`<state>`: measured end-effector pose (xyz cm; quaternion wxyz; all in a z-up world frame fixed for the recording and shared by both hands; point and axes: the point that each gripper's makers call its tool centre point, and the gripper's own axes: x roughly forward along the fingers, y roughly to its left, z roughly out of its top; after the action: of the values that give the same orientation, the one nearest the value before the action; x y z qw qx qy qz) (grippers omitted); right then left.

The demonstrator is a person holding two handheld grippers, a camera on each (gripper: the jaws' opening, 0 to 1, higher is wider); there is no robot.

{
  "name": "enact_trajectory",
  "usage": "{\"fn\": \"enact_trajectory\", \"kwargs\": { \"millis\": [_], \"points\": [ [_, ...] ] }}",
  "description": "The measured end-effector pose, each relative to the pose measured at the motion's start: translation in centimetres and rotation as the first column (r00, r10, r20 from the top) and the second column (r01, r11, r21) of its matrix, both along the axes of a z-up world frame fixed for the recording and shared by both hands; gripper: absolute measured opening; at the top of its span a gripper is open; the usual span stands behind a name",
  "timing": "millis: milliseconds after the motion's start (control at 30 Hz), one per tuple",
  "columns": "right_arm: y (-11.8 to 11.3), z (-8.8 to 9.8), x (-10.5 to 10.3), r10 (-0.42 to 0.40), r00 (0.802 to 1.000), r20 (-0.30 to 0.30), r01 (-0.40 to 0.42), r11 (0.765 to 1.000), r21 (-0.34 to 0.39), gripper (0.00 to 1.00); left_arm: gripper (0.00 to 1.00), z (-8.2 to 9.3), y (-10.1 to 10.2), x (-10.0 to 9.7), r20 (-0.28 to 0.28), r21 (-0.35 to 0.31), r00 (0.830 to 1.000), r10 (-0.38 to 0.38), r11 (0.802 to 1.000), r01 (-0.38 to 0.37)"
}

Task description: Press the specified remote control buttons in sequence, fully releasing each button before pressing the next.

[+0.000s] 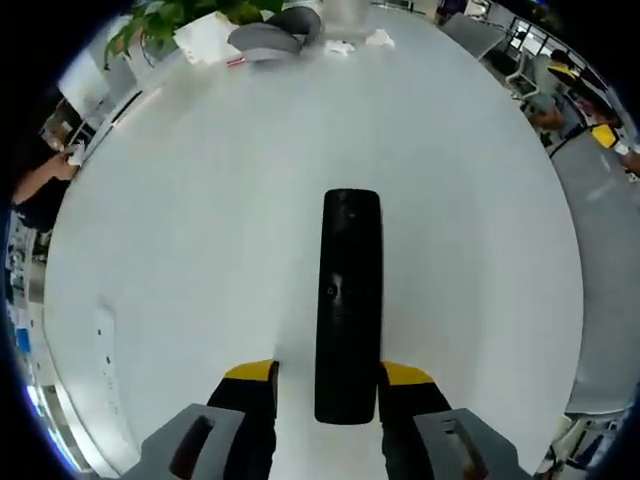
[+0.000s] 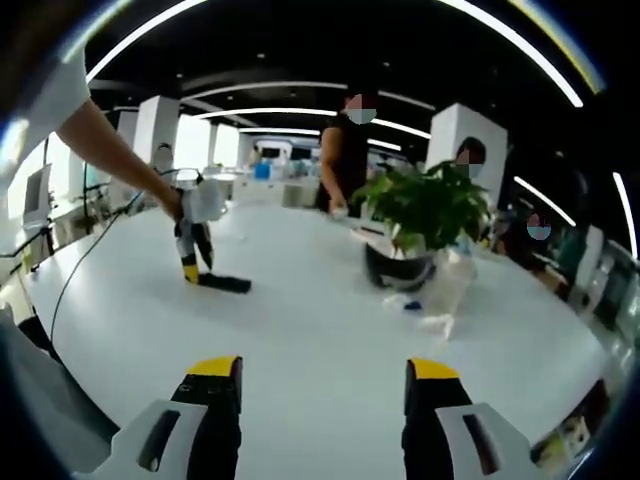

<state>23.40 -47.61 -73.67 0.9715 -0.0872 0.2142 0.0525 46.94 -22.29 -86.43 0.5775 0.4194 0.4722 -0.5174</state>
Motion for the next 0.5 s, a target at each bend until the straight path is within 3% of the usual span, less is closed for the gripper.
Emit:
{"fn": "enact_trajectory", "kwargs": {
  "millis": [300,500],
  "points": [
    [-0.22,0.19,0.04,-0.010,1.000,0.013,0.010,1.000,-0.003,0.63,0.36,0.01,0.01,-0.03,0.001,0.015,1.000,0.004,1.000,-0.004],
    [-0.19,0.13,-0.01,-0.008,1.000,0.010,0.008,1.000,-0.006,0.62,0.24,-0.09,0.02,0.06,0.013,0.027,0.999,-0.033,0.999,0.033]
  ]
}}
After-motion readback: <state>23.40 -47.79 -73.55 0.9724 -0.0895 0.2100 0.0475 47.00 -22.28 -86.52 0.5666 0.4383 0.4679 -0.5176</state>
